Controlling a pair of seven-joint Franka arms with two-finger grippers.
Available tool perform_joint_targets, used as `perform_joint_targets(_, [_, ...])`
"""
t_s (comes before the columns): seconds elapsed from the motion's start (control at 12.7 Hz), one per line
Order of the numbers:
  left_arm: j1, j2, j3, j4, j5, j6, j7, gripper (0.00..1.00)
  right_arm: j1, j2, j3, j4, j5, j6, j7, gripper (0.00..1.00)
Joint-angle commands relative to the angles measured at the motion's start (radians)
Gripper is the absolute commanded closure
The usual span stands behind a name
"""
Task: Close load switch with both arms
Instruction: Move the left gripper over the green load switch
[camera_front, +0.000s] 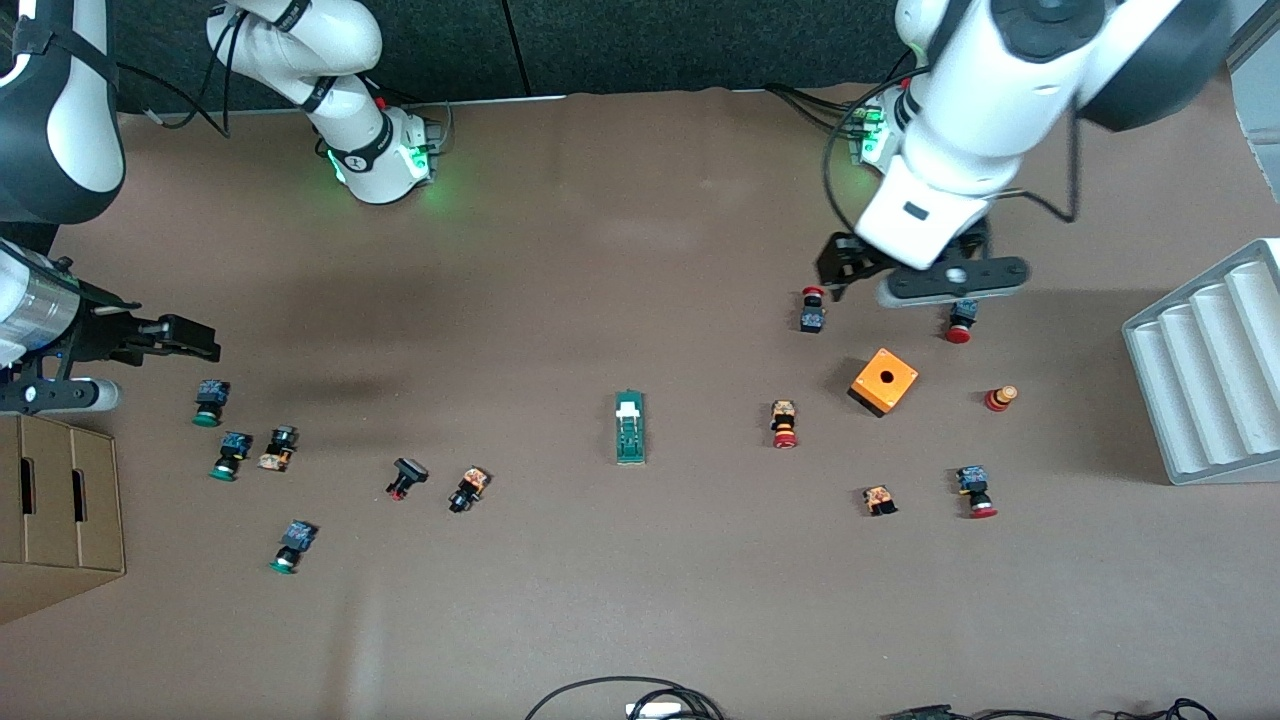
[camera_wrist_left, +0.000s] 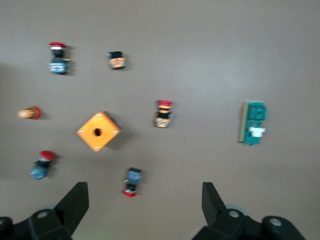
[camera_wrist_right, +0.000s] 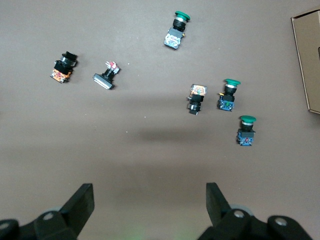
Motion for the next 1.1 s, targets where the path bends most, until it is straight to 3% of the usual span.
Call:
perform_joint_targets(0.0, [-0.047, 0.069, -0.022, 0.024, 0.007, 0.080, -0.140, 0.00, -0.005, 0.009, -0.002, 0.018, 0.054, 0.004, -0.014, 0.00])
perform_joint_targets(0.16, [-0.100, 0.107, -0.022, 0.021, 0.024, 0.165, -0.212, 0.00, -0.002, 0.009, -0.001, 0.018, 0.054, 0.004, -0.014, 0.00])
perform_joint_targets(0.63, [-0.317, 0.251, -0.022, 0.026, 0.384, 0.285, -0.545, 0.00, 0.002, 0.010, 0.001, 0.017, 0.055, 0.006, -0.010, 0.00])
perform_joint_targets(1.02, [-0.416, 0.369, -0.022, 0.018, 0.660, 0.361, -0.787, 0.00, 0.025, 0.012, 0.007, 0.015, 0.058, 0.007, -0.010, 0.00])
